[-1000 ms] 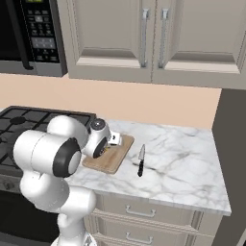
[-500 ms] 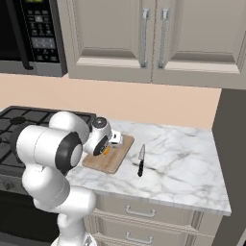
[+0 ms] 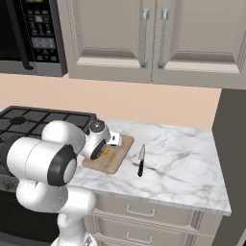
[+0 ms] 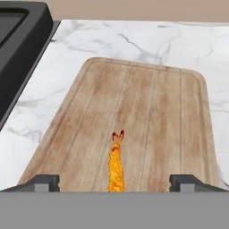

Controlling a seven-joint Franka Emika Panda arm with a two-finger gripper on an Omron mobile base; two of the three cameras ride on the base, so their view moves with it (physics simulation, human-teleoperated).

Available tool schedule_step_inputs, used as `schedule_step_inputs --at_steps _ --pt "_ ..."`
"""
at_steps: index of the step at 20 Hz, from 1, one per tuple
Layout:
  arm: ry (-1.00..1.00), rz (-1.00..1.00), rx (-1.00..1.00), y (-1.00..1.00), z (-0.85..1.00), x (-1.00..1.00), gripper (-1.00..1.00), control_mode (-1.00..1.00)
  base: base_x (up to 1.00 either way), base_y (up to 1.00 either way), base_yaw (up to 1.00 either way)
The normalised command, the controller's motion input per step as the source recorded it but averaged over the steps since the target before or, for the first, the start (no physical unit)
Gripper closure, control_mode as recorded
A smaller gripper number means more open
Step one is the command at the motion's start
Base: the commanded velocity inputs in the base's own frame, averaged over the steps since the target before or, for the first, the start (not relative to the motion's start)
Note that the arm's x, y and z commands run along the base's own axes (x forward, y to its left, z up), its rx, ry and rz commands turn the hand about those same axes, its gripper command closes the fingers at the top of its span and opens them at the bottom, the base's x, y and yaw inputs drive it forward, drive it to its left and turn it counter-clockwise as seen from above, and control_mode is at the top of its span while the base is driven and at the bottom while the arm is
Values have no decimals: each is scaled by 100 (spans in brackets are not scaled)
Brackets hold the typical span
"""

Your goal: Retrieve the shrimp from the fridge and place it on the cutting board.

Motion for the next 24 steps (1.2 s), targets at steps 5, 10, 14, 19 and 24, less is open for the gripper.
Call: schedule_step_inputs --at_steps 5,10,14,19,24 --pt "-2 0 0 0 61 -36 -100 -100 0 0 0" --pt "0 -5 0 0 88 -52 -100 -100 0 0 0" --pt "7 -4 0 0 99 -41 -100 -100 0 0 0" --pt "11 -1 0 0 81 -51 -100 -100 0 0 0" --pt "7 0 5 -5 61 -65 -100 -100 0 0 0"
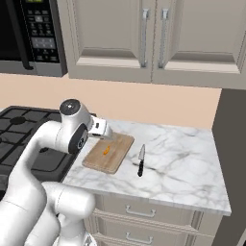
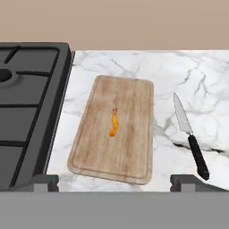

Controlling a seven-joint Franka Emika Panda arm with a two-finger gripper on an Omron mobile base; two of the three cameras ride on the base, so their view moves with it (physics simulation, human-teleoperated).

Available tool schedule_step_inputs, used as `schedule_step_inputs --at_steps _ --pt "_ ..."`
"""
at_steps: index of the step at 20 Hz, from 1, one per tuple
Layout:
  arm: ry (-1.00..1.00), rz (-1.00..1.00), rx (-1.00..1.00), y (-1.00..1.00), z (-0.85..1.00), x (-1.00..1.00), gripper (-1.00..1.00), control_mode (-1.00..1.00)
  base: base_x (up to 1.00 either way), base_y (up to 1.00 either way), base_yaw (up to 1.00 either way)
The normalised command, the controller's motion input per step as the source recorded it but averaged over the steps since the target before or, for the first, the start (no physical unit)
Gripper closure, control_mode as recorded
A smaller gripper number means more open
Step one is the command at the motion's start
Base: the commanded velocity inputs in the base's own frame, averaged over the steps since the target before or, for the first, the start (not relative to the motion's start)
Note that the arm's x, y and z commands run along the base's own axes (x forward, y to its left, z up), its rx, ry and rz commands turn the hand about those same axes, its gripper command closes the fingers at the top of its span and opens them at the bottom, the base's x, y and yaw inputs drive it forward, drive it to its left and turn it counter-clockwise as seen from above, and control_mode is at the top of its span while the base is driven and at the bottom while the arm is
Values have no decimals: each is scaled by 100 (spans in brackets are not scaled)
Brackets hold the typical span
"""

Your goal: Retrieve the shrimp from the fridge and place it on the cutting board.

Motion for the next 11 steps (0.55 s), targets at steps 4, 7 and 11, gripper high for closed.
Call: schedule_step_inputs --at_steps 4,7,11 --pt "0 0 7 -18 30 -83 -100 -100 0 0 0" --pt "0 0 7 -15 5 -90 -100 -100 0 0 0" --pt "0 0 2 -4 0 -76 -100 -100 0 0 0"
